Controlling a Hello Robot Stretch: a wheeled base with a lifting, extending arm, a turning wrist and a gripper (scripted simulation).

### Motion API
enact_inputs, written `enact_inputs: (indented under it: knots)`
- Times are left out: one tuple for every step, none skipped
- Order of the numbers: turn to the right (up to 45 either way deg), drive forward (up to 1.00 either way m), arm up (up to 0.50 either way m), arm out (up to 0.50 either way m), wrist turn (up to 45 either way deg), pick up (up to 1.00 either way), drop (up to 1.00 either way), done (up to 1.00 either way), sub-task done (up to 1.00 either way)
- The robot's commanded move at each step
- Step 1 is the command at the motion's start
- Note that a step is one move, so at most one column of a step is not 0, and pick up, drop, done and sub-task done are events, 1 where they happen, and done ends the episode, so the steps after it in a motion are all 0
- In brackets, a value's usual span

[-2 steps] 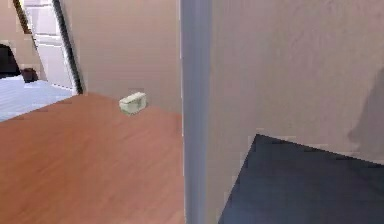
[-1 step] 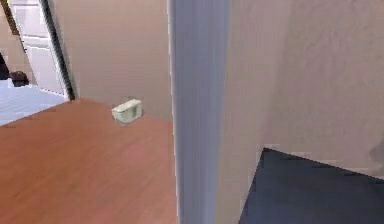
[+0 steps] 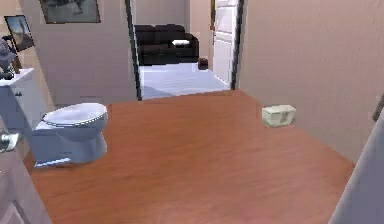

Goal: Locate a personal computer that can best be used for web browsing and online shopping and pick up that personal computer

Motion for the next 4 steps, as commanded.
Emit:
enact_inputs:
  knots:
    - [-6.0, 0.00, 0.00, 0.00, 0.0, 0.00, 0.00, 0.00, 0.00]
    - [0.0, 1.00, 0.00, 0.00, 0.0, 0.00, 0.00, 0.00, 0.00]
    - [0.0, 1.00, 0.00, 0.00, 0.0, 0.00, 0.00, 0.00, 0.00]
    - [-3.0, 0.00, 0.00, 0.00, 0.0, 0.00, 0.00, 0.00, 0.00]
